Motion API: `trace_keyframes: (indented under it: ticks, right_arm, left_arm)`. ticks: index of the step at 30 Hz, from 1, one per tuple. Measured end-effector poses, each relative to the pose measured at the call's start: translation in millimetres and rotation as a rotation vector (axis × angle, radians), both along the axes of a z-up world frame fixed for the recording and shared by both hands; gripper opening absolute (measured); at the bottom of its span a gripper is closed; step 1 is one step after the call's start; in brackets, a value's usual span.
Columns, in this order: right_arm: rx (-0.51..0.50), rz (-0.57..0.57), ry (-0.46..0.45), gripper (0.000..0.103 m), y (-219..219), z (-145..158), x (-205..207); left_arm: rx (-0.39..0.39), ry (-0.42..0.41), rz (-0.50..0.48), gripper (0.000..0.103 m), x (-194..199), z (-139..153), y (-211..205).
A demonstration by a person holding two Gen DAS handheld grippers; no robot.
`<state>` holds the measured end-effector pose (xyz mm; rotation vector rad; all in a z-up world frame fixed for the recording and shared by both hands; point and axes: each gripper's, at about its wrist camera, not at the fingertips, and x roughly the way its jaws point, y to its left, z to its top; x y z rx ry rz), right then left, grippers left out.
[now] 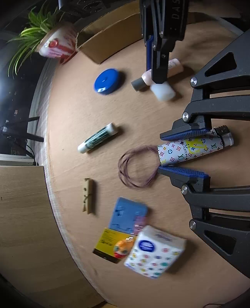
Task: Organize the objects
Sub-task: 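Grasp the patterned lighter with the left tool while the right tool grasps the pink bottle, then carry the lighter and pink bottle to the box and release both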
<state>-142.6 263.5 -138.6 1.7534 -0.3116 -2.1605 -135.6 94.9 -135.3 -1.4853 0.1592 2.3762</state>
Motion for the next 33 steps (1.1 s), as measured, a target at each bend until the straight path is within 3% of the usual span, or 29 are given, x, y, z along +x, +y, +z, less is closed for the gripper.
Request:
trace_keyframes:
  ticks: [5,7,9,13,17,21,26,33]
  right_arm:
    - [0.096,0.023,0.046,0.018,1,3,18]
    - [0.102,0.020,0.052,0.018,4,3,21]
    - [0.099,0.008,0.055,0.019,8,3,21]
    - [0.077,-0.006,0.074,0.035,15,9,26]
    - [0.101,0.003,0.093,0.037,16,15,31]
    - [0.118,0.017,0.088,0.037,9,12,29]
    - [0.158,0.043,0.090,0.037,1,8,33]
    - [0.219,0.077,0.112,0.033,-9,7,35]
  left_arm:
    - [-0.001,0.011,-0.005,0.032,11,-1,-7]
    - [-0.002,0.014,0.004,0.052,16,0,-11]
    - [0.010,0.020,0.025,0.063,20,3,-17]
    - [0.030,0.020,0.045,0.063,33,8,-27]
    - [-0.003,-0.007,0.041,0.063,37,2,-20]
    - [-0.016,-0.014,0.048,0.060,38,-3,-13]
    - [-0.042,-0.011,0.046,0.048,37,-3,-5]
    - [-0.016,-0.018,0.085,0.025,36,-1,-14]
